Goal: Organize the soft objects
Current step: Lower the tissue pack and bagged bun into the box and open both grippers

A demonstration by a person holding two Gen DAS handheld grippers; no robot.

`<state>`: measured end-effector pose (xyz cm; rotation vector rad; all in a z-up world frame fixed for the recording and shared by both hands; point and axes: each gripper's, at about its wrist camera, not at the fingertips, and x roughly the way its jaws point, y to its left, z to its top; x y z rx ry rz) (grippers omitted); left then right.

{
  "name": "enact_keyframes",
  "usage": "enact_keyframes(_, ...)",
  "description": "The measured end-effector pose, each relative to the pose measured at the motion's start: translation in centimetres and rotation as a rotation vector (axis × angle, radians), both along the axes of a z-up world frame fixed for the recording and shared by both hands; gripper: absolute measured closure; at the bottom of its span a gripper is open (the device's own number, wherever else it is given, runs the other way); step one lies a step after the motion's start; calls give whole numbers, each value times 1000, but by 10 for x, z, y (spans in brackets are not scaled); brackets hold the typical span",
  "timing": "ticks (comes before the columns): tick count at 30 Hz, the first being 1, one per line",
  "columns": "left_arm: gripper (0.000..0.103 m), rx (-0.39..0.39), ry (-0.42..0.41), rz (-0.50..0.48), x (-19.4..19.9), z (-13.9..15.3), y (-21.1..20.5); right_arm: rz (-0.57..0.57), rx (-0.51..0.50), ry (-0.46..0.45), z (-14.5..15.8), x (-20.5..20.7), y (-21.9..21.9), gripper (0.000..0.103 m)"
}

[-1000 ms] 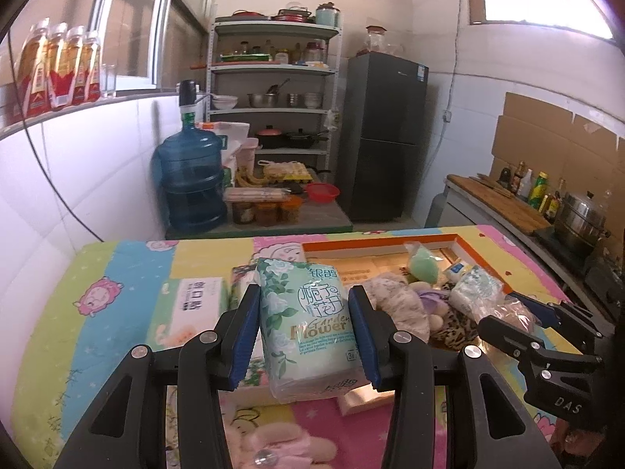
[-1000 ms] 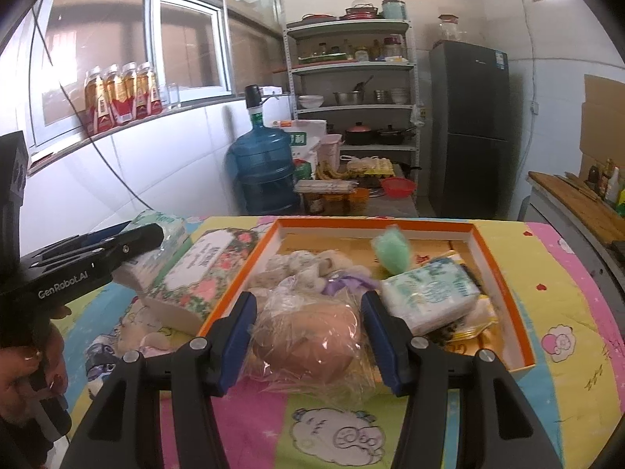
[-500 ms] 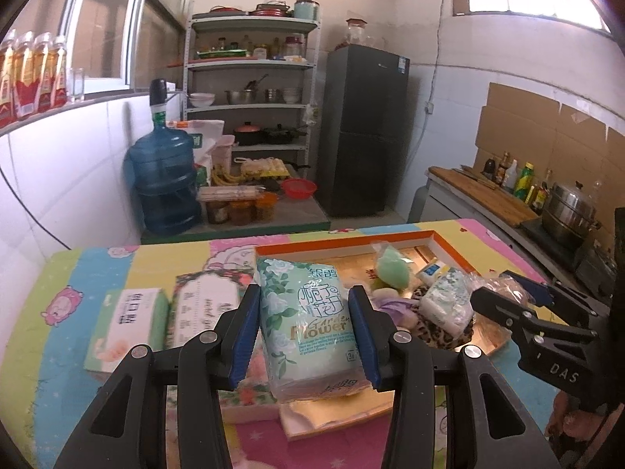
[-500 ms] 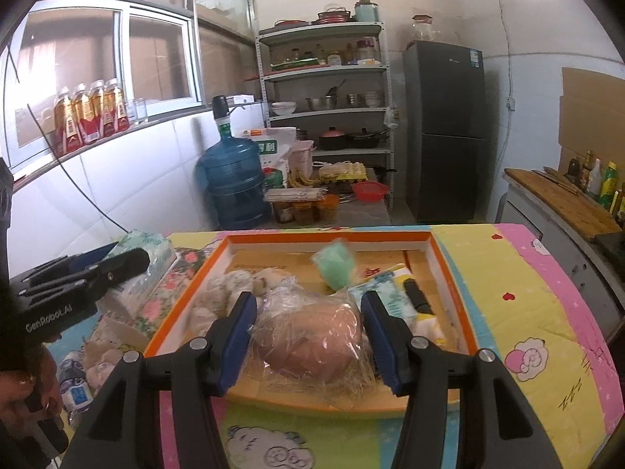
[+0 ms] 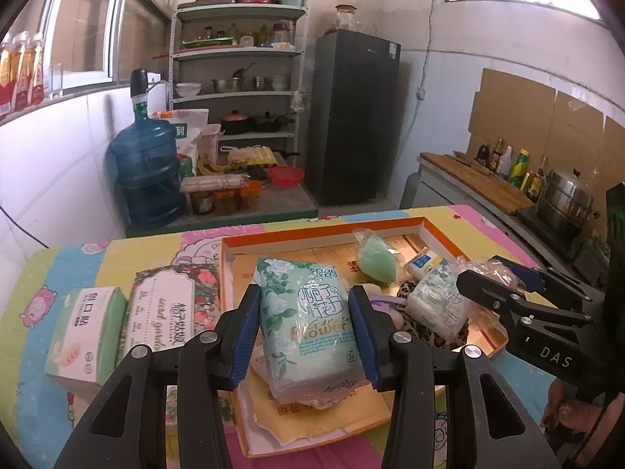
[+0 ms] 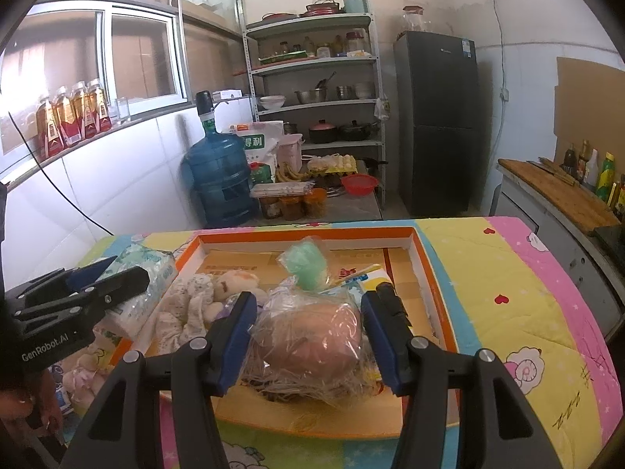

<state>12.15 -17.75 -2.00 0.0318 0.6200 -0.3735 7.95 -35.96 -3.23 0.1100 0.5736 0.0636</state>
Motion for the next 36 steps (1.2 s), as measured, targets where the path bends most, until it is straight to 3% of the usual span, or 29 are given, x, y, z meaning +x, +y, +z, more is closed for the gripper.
enact_keyframes(28,56,40,64,-44,28,-25,-32,-17,-6,19,-10,30,-13,46)
enact_keyframes(36,43,59,62,-48,29,-28,-38,-22,-16,26,-13,34,-12,37)
